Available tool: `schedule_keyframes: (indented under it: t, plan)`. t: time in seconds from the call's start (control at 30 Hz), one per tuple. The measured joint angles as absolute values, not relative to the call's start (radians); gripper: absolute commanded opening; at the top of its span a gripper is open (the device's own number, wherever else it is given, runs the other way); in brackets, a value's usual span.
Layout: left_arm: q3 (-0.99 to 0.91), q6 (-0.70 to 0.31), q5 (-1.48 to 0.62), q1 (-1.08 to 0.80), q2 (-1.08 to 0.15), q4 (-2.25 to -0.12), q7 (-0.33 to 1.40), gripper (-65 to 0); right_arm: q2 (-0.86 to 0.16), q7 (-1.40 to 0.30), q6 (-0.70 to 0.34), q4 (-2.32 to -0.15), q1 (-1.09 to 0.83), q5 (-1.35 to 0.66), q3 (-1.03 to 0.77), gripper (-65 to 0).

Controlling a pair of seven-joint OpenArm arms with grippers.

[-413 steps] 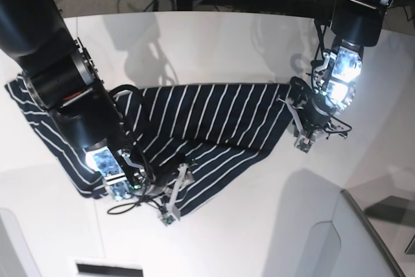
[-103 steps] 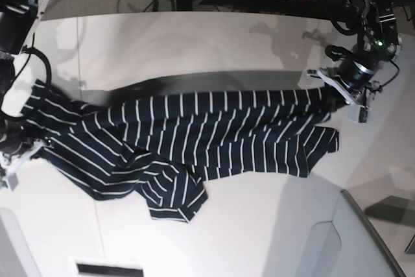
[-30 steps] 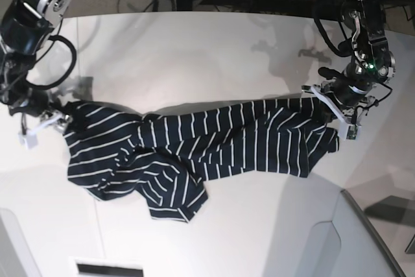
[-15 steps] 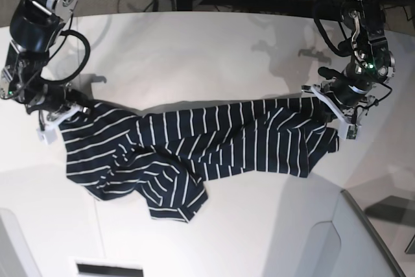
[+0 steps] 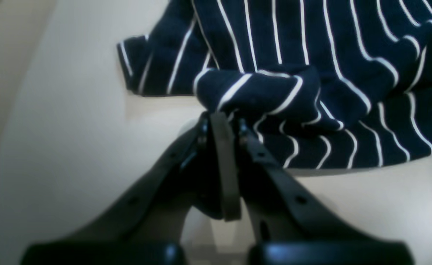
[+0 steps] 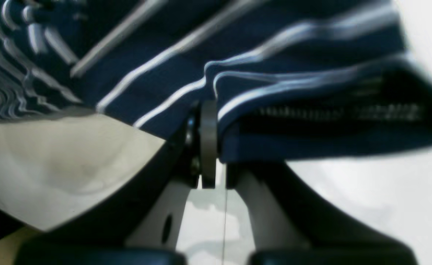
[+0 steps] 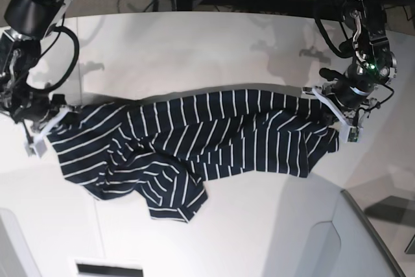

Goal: Layout the t-shirt on the table in an organized manner, then fold the t-shirt properly
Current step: 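Pull the held edges apart with both grippers to stretch the shirt, then lift the stretched shirt high with both grippers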

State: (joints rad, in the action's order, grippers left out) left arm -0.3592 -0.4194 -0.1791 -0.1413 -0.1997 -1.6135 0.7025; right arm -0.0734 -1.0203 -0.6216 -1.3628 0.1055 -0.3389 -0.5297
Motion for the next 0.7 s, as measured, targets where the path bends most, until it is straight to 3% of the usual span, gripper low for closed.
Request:
schedule_keyframes:
  t: [0.2, 0.37, 0.7]
  plan:
    - [-0.358, -0.419, -0.177, -0.107, -0.2, -1.736, 0.714, -65.0, -0.071, -1.109, -0.625, -1.6, 0.078, -0.343, -0.426, -64.8]
    - [-0.35, -0.421, -0.173, -0.037, -0.22, -1.775, 0.82, -65.0, -0.08, -1.147, -0.627, -1.763, 0.094, -0.341, -0.363, -64.8]
    - [-0.255, -0.422, -0.181, 0.134, -0.295, -1.78, 0.89, -65.0, -0.202, -1.15, -0.626, -1.804, 0.25, -0.34, -0.249, -64.8]
